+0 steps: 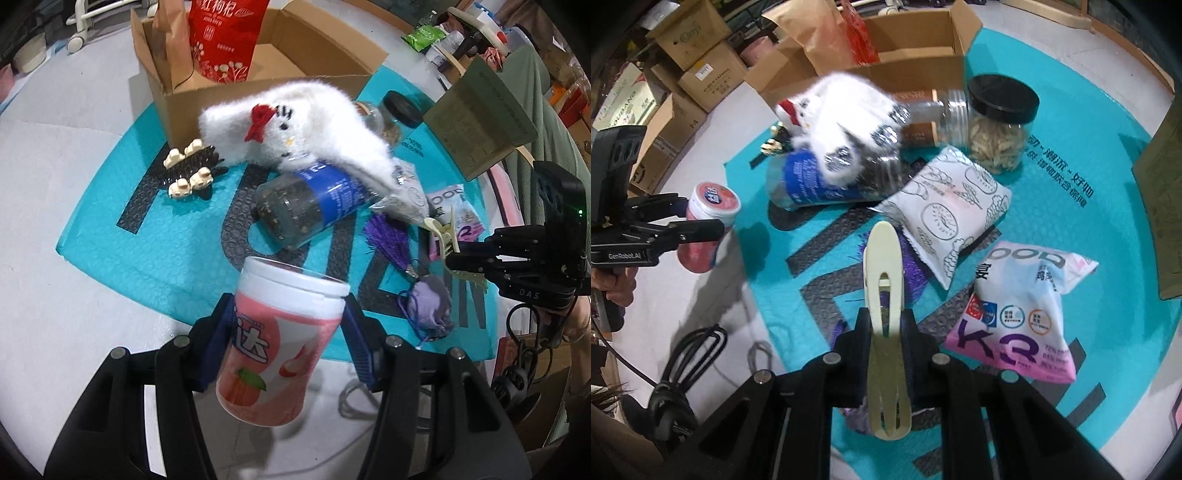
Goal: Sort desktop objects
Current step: 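Grasp the pink cup with the left tool while the right tool grasps the cream hair clip, then carry the pink cup and hair clip over the cardboard box, then open both tools to drop the cup and hair clip into the box, then reach the left tool toward the blue-labeled clear jar while the right tool reaches the lavender pouch, then grasp the lavender pouch with the right tool while the left tool grasps the blue-labeled jar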
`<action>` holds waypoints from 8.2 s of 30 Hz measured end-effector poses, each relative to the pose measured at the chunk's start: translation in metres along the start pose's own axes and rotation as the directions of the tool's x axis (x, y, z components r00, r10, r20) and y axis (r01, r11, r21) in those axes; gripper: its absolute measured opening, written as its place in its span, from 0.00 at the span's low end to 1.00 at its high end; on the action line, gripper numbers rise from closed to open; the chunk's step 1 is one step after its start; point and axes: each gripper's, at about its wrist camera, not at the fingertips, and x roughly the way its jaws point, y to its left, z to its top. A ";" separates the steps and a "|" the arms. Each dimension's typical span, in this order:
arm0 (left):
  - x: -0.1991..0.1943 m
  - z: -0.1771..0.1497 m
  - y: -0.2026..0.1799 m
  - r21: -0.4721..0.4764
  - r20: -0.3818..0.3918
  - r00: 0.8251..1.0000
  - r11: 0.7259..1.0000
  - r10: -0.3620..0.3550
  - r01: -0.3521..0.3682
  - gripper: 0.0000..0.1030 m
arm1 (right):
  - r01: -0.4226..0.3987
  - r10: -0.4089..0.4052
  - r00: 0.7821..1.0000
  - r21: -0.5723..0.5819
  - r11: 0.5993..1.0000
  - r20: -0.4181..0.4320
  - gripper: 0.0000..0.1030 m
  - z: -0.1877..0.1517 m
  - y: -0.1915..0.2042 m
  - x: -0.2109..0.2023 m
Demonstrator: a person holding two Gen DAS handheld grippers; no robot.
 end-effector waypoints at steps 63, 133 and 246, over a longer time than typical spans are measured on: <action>0.018 0.214 0.039 -0.007 0.142 0.971 0.981 0.191 -0.192 0.52 | 0.013 0.016 0.973 -0.125 0.992 0.228 0.15 0.273 -0.006 0.056; -0.055 0.114 -0.026 0.174 0.204 0.919 0.911 0.337 -0.373 1.00 | 0.128 -0.081 0.955 -0.152 0.980 0.285 0.51 0.168 -0.015 -0.044; 0.042 -0.011 -0.039 0.449 -0.038 0.994 0.890 0.101 -0.073 0.59 | 0.014 -0.006 0.998 0.150 0.989 -0.056 0.45 -0.045 -0.070 0.004</action>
